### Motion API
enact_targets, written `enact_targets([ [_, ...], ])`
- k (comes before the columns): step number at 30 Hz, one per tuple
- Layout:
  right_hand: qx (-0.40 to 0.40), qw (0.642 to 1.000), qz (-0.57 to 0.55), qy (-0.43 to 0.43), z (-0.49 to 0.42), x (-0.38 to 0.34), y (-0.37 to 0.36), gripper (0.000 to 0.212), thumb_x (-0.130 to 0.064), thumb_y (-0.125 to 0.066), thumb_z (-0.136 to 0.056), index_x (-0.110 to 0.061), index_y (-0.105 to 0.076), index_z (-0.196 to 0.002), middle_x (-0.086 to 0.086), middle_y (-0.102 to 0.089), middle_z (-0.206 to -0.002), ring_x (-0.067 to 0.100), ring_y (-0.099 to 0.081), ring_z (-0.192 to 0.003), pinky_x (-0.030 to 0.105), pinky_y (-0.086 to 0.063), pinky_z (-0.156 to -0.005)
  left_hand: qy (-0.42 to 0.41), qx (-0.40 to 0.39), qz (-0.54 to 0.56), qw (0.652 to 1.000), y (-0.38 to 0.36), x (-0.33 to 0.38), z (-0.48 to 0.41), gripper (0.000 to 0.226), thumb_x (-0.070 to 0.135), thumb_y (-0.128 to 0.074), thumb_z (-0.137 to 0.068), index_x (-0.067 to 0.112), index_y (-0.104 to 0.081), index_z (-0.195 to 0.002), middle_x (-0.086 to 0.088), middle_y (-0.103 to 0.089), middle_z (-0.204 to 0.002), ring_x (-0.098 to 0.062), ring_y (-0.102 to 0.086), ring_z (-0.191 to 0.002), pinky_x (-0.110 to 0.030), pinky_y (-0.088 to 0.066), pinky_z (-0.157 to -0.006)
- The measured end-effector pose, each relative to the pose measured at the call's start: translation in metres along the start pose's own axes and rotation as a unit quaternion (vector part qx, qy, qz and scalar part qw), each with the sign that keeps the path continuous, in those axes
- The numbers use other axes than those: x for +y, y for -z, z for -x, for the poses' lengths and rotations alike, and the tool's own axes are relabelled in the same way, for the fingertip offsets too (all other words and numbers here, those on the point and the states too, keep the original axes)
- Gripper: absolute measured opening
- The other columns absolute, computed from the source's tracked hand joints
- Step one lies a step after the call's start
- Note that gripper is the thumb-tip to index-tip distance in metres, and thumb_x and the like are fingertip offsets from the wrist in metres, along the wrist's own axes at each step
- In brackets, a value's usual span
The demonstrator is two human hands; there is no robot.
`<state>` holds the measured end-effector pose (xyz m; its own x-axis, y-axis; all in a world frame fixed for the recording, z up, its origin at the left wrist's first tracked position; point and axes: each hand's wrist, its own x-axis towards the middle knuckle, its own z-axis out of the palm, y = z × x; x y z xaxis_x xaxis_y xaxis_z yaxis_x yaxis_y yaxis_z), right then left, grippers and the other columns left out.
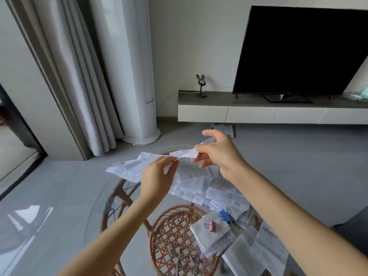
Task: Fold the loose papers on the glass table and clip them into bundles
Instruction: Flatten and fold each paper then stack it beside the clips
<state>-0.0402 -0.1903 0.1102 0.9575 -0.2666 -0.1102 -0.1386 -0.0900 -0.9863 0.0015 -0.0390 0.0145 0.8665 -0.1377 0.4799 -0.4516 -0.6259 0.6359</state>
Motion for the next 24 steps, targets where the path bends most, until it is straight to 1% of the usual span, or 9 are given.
enact_targets([
  [3,0.011,0.978,0.175,0.114,0.038,0.004,-0.004,0.048,-0.033,-0.065,-0.086,-0.027,-0.045,-0.130,0.001,-0.069,-0.088,0.012,-0.062,-0.072,0.029,-0.050,-0.066,0.069,-0.006,0.061,0.996,0.035,-0.006,0.019,0.020,0.021,-0.060,-0.092,0.021,-0.060,-0.072,0.013,-0.052,-0.054,-0.004,-0.046,-0.053,-0.013,-0.032,-0.051],
  [5,0.082,0.920,0.328,0.198,0.049,0.009,0.001,0.071,-0.045,-0.073,-0.076,-0.032,-0.039,-0.137,-0.005,-0.061,-0.105,0.012,-0.056,-0.095,0.031,-0.046,-0.083,0.107,-0.011,0.087,0.990,0.057,-0.015,0.026,0.023,0.020,-0.062,-0.091,0.013,-0.061,-0.070,0.003,-0.054,-0.055,-0.008,-0.045,-0.052,-0.017,-0.033,-0.052],
  [7,0.085,0.895,0.376,0.225,0.056,0.010,0.001,0.093,-0.044,-0.079,-0.069,-0.030,-0.028,-0.145,0.000,-0.049,-0.128,0.017,-0.046,-0.117,0.036,-0.040,-0.098,0.125,-0.017,0.121,0.985,0.084,-0.021,0.033,0.028,0.025,-0.066,-0.089,-0.001,-0.065,-0.078,-0.019,-0.061,-0.068,-0.020,-0.049,-0.060,-0.029,-0.038,-0.059],
  [10,-0.020,0.942,0.285,0.178,0.058,0.006,-0.011,0.092,-0.034,-0.083,-0.068,-0.030,-0.031,-0.144,-0.003,-0.044,-0.140,0.014,-0.041,-0.126,0.038,-0.037,-0.105,0.113,-0.036,0.148,0.982,0.123,-0.014,0.037,0.024,0.022,-0.066,-0.089,0.004,-0.065,-0.073,-0.013,-0.062,-0.067,-0.016,-0.049,-0.059,-0.029,-0.040,-0.060],
  [13,-0.067,0.981,0.087,0.160,0.065,-0.007,-0.030,0.030,-0.016,-0.079,-0.075,-0.010,-0.066,-0.102,0.008,-0.069,-0.100,0.023,-0.065,-0.092,0.044,-0.051,-0.091,0.082,-0.043,0.148,0.985,0.160,0.001,0.036,0.023,0.021,-0.065,-0.090,0.009,-0.064,-0.070,0.000,-0.061,-0.062,-0.005,-0.048,-0.055,-0.018,-0.038,-0.058],
  [16,-0.027,0.985,-0.038,0.164,0.075,-0.028,-0.044,0.008,-0.007,-0.073,-0.079,-0.001,-0.068,-0.083,0.006,-0.069,-0.077,0.018,-0.065,-0.073,0.038,-0.054,-0.077,0.064,-0.042,0.205,0.976,0.188,0.012,0.035,0.002,0.019,-0.069,-0.086,0.017,-0.068,-0.087,0.015,-0.071,-0.078,0.002,-0.064,-0.069,-0.009,-0.046,-0.063],
  [20,-0.011,0.974,-0.126,0.187,0.083,-0.054,-0.043,0.012,-0.005,-0.071,-0.080,-0.014,-0.071,-0.088,0.000,-0.072,-0.086,0.013,-0.068,-0.079,0.029,-0.056,-0.077,0.115,-0.109,0.272,0.949,0.205,0.004,0.047,0.037,0.013,-0.080,-0.072,0.025,-0.064,-0.104,0.009,-0.074,-0.094,-0.009,-0.069,-0.088,-0.015,-0.053,-0.070],
  [22,-0.022,0.972,-0.148,0.184,0.088,-0.062,-0.038,0.014,-0.007,-0.069,-0.082,-0.013,-0.069,-0.095,0.003,-0.071,-0.093,0.015,-0.068,-0.082,0.029,-0.058,-0.073,0.153,-0.173,0.239,0.943,0.204,-0.010,0.060,0.047,0.011,-0.086,-0.065,0.024,-0.065,-0.105,0.004,-0.073,-0.096,-0.016,-0.068,-0.093,-0.021,-0.054,-0.077],
  [24,-0.026,0.970,-0.161,0.181,0.089,-0.068,-0.031,0.015,-0.008,-0.067,-0.084,-0.012,-0.068,-0.099,0.002,-0.070,-0.094,0.015,-0.068,-0.080,0.029,-0.058,-0.067,0.191,-0.230,0.148,0.943,0.193,-0.025,0.074,0.046,0.013,-0.086,-0.065,0.026,-0.062,-0.102,0.005,-0.069,-0.096,-0.011,-0.063,-0.092,-0.019,-0.049,-0.077],
])
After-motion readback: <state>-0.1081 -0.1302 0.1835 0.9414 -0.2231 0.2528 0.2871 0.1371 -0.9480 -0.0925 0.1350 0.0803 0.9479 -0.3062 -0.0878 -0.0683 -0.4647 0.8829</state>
